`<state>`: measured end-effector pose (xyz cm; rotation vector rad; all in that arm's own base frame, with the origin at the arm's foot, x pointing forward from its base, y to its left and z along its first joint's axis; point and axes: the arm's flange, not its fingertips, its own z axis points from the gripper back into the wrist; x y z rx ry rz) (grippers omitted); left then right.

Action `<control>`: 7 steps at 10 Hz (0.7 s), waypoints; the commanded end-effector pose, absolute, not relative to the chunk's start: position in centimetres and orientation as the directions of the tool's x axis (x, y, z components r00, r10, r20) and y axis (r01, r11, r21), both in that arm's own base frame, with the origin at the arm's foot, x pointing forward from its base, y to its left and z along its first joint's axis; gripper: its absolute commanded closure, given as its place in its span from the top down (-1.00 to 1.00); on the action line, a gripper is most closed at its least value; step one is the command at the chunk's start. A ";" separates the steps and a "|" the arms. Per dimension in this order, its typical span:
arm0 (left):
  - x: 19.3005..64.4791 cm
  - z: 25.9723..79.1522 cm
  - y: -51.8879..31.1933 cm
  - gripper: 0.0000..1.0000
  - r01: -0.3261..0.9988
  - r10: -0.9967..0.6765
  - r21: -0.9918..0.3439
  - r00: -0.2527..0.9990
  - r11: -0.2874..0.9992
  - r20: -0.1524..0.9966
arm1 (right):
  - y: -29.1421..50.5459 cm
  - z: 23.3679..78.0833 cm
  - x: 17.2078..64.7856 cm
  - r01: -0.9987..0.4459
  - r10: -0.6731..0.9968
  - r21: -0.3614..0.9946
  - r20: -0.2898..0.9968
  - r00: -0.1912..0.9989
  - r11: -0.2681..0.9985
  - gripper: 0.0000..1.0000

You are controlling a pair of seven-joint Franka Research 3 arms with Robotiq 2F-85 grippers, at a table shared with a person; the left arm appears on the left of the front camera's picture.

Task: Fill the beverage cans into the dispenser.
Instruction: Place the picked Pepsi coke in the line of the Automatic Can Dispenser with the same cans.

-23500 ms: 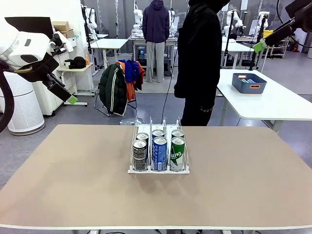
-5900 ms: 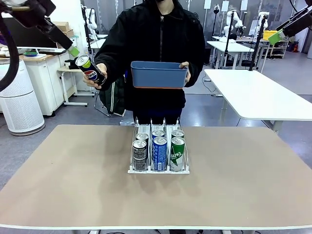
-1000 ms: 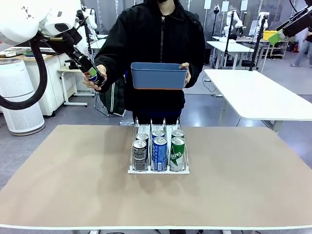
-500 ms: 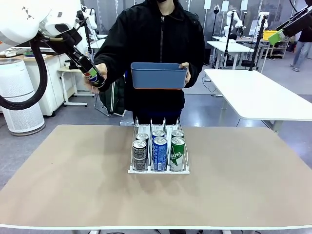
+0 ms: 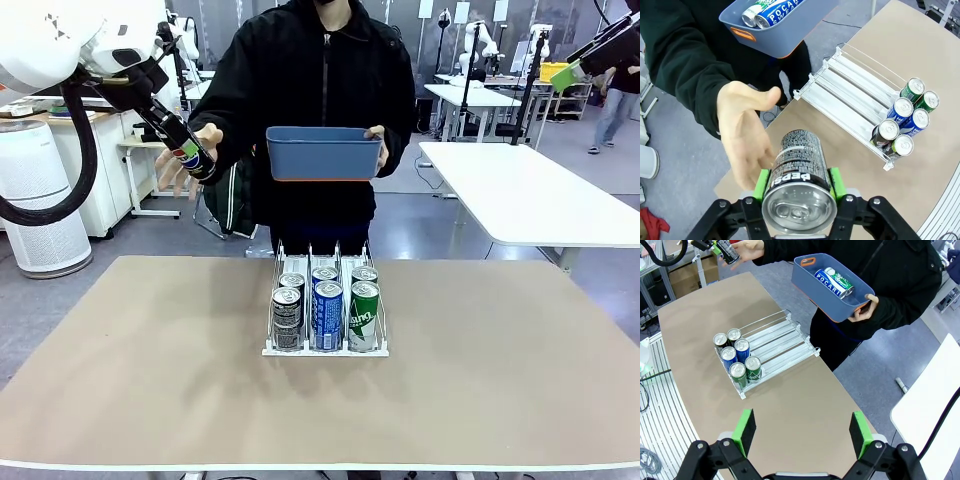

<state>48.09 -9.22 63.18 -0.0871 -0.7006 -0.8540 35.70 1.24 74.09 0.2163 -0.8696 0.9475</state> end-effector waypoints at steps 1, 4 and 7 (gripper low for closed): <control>48.0 63.3 -9.0 -0.14 0.715 -0.660 0.202 0.447 0.670 0.604 | 1.3 74.1 35.7 -0.782 0.619 -0.196 0.732 0.284 0.592 1.00; 48.0 63.3 -9.0 -0.14 0.715 -0.660 0.202 0.447 0.670 0.604 | 1.3 74.1 35.7 -0.782 0.619 -0.196 0.732 0.284 0.592 1.00; 48.0 63.3 -9.0 -0.14 0.715 -0.660 0.202 0.447 0.670 0.604 | 1.3 74.1 35.7 -0.782 0.619 -0.196 0.732 0.284 0.592 1.00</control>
